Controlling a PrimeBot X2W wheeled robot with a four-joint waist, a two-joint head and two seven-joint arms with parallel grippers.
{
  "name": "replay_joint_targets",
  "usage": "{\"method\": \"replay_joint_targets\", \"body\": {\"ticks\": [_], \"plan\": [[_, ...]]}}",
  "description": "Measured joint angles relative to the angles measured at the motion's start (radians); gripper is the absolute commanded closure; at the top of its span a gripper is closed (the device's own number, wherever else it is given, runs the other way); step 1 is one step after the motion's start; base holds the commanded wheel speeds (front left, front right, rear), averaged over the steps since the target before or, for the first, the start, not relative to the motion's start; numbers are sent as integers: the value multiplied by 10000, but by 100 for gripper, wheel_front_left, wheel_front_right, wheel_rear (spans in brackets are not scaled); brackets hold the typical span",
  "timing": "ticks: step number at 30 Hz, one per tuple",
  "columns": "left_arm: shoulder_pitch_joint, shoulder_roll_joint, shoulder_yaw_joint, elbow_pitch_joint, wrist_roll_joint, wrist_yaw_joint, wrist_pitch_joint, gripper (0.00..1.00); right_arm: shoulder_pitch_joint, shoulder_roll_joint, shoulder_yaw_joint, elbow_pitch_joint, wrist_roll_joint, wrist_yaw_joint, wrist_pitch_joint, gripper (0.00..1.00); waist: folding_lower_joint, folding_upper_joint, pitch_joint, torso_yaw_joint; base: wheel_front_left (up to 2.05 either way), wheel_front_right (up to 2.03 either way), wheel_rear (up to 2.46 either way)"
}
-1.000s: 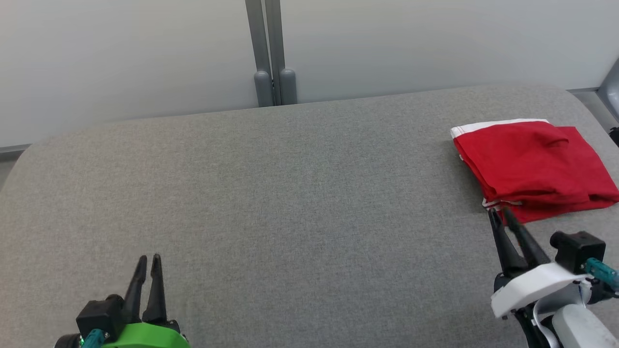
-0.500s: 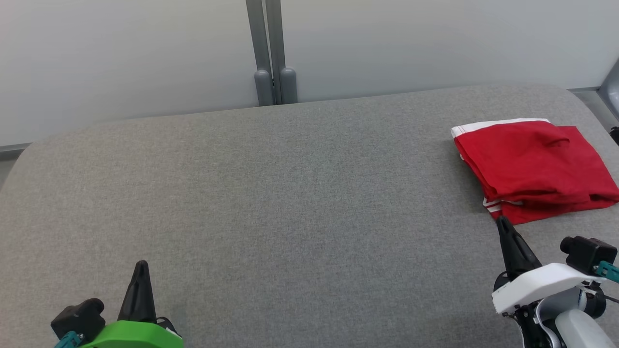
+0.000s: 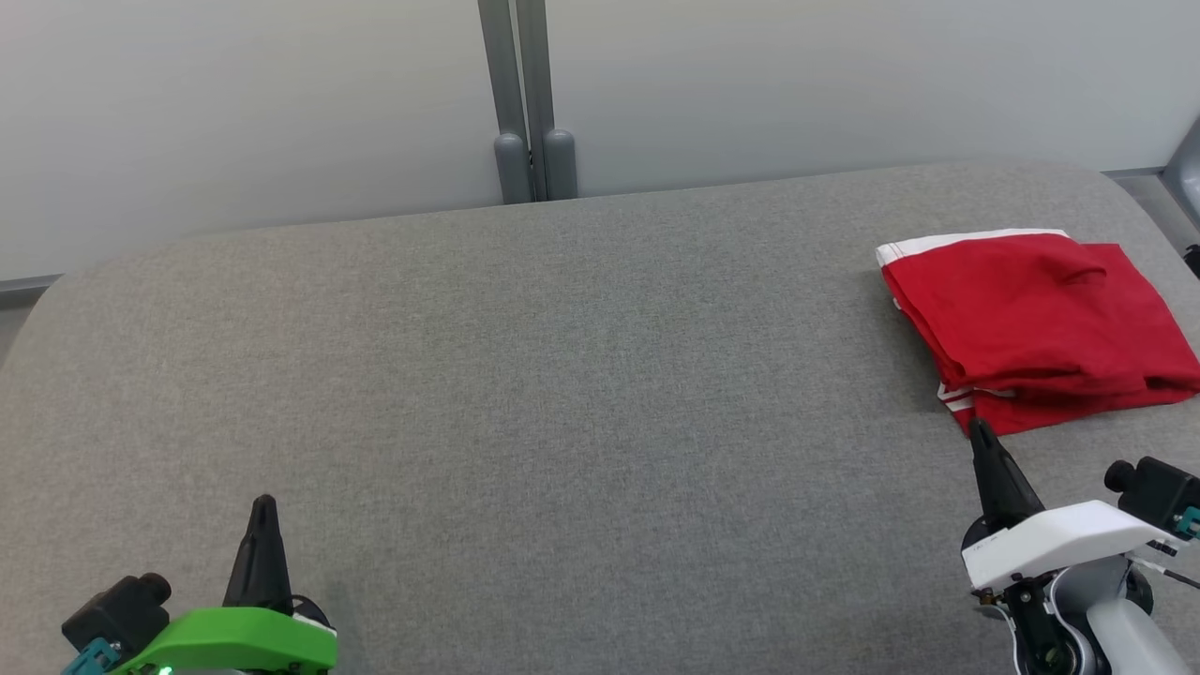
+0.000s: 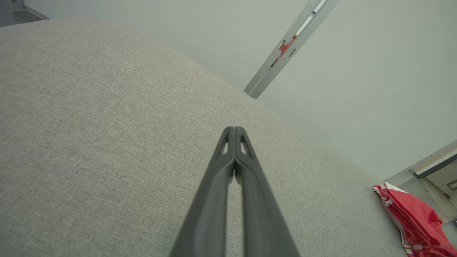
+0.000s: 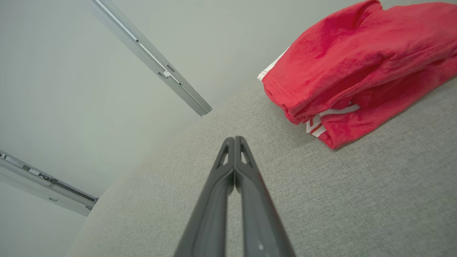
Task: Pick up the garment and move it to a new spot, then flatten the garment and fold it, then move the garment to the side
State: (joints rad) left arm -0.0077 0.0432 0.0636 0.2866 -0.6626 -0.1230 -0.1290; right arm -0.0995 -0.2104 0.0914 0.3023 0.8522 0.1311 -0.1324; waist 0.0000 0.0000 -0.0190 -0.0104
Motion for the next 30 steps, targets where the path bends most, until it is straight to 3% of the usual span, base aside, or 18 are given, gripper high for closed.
{"method": "replay_joint_targets", "body": {"ticks": [30], "plan": [[-393, 4, 205, -219, -3837, 13, 982, 100, -53, 646, -840, -180, 3047, -6, 978, 100, 0, 0, 57, 32, 0, 0, 0]]}}
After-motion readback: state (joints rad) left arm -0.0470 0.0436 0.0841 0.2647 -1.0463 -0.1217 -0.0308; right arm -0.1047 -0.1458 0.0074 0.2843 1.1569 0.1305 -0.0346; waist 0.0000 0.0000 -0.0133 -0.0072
